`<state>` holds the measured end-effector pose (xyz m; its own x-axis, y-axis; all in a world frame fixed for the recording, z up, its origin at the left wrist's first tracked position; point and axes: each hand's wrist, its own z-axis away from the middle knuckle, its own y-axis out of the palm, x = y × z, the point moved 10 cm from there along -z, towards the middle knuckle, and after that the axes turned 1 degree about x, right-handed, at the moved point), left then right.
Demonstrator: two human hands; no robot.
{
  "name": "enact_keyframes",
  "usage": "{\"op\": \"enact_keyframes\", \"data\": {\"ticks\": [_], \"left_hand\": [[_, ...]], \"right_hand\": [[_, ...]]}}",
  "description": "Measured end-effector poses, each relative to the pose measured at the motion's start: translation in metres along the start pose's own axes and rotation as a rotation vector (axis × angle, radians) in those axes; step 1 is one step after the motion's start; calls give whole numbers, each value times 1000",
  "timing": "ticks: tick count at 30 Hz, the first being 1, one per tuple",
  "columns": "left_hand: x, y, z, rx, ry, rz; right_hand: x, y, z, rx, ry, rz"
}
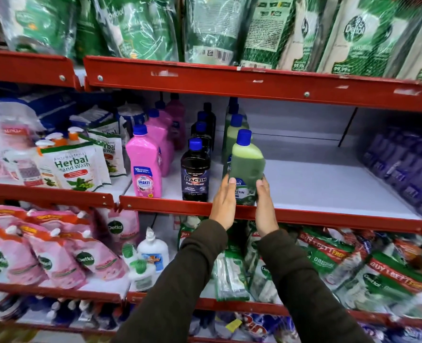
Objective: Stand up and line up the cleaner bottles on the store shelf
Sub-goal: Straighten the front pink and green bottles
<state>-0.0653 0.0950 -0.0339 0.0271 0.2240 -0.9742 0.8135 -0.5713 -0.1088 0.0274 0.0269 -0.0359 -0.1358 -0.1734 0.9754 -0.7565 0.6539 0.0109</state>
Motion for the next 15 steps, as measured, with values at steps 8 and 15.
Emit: {"op": "enact_keyframes", "data": {"ticks": [8,15], "left_hand": [[1,0,3,-22,-9,15],[2,2,5,31,-38,6]], "right_hand": [[-1,0,-1,88,64,47],[-1,0,1,103,84,32]]}}
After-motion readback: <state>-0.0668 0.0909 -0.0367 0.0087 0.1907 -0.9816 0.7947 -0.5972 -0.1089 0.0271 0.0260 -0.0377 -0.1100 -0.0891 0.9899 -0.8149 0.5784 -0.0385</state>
